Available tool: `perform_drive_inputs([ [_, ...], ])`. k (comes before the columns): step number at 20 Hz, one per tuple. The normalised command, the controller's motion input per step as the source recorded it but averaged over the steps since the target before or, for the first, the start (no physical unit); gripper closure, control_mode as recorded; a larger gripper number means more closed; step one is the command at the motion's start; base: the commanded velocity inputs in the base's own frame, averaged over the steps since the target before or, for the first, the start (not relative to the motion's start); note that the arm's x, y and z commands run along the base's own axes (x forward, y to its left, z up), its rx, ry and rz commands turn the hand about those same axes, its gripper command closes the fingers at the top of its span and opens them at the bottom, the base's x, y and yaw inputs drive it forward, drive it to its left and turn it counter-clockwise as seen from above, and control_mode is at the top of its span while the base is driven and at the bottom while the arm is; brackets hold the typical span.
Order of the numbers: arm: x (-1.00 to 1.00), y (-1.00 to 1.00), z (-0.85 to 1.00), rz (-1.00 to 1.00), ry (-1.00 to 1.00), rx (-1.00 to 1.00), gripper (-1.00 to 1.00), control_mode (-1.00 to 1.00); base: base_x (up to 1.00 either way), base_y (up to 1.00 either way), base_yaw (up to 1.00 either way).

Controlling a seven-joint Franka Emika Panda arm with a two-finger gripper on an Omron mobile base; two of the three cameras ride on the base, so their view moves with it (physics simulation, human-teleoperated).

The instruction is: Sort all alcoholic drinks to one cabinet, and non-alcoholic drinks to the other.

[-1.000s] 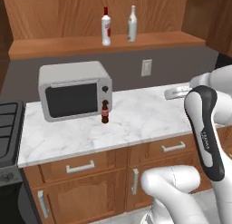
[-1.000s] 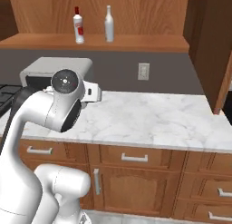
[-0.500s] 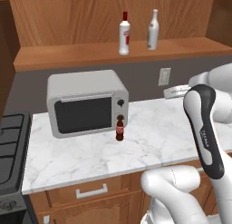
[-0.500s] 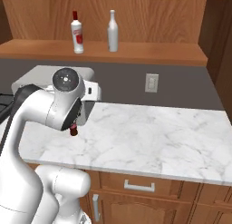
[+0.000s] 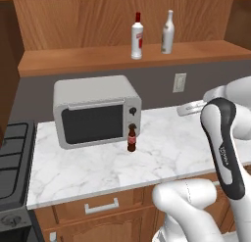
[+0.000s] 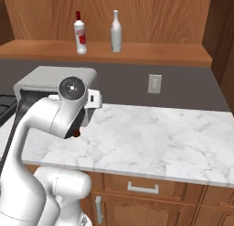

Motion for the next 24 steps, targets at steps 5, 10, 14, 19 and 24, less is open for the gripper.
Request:
perform_drive_inputs([
  [5, 0.02, 0.00, -0.98, 0.42, 0.00, 0.00, -1.00, -1.00, 0.00, 0.00, 0.00],
  [10, 0.12, 0.00, -0.91, 0.40, -0.01, 0.00, -1.00, -1.00, 0.00, 0.00, 0.00],
  [14, 0.28, 0.00, -0.66, 0.26, 0.00, 0.00, -1.00, -1.00, 0.00, 0.00, 0.00],
  [19, 0.30, 0.21, -0.25, 0.12, -0.04, 0.00, -1.00, -1.00, 0.00, 0.00, 0.00],
  [24, 0.28, 0.44, -0.10, 0.10, -0.05, 0.00, -1.00, -1.00, 0.00, 0.00, 0.00],
])
